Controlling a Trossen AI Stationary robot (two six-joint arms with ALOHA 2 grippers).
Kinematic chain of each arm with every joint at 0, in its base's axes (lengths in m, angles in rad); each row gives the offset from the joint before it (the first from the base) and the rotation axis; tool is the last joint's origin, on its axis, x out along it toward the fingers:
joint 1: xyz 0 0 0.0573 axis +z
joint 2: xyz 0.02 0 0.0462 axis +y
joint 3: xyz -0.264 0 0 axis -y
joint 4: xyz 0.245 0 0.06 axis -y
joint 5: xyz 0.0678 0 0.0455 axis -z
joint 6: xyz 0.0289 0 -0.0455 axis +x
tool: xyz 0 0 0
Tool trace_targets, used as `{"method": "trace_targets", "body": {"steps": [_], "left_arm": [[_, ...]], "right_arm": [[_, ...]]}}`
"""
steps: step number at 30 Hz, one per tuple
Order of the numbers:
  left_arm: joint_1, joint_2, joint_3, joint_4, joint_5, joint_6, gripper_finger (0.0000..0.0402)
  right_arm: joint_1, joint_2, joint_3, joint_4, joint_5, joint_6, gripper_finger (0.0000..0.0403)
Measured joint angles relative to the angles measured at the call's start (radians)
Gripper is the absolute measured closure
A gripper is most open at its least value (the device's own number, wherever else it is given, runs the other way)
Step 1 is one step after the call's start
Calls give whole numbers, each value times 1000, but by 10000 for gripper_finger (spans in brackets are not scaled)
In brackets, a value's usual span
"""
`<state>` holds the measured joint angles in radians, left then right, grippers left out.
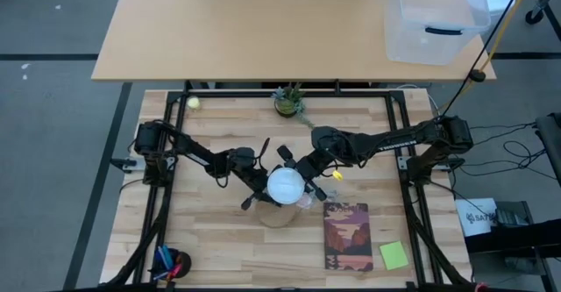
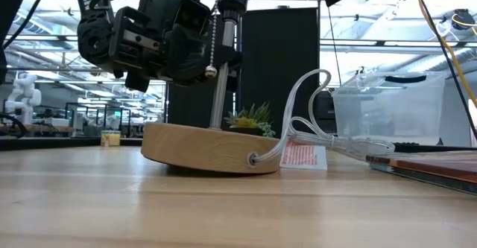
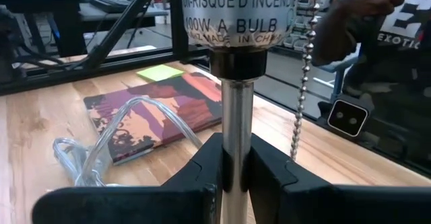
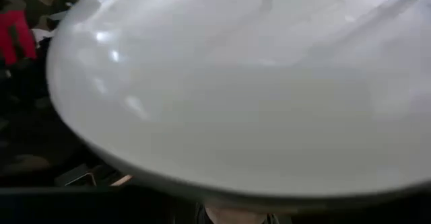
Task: Screw lightbulb
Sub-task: Remove the white lightbulb from the silver lamp
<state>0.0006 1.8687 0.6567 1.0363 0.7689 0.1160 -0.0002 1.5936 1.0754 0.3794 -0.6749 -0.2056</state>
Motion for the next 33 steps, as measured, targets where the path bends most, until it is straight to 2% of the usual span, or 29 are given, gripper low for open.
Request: {"method": "trace_targets", "body": {"steps": [14, 18, 27, 33], "left_arm": [[-1, 50, 13, 35, 8, 50, 356], [-1, 70, 37, 31, 9, 51, 356], [6, 72, 42, 25, 8, 43, 356], [7, 72, 42, 23, -6, 30, 356]], "right_arm": [[0, 2, 15, -51, 0, 1, 237], [7, 3, 28, -64, 53, 31, 215], [31, 3, 39, -49, 102, 73, 138], [35, 1, 39, -125, 154, 66, 125]]}}
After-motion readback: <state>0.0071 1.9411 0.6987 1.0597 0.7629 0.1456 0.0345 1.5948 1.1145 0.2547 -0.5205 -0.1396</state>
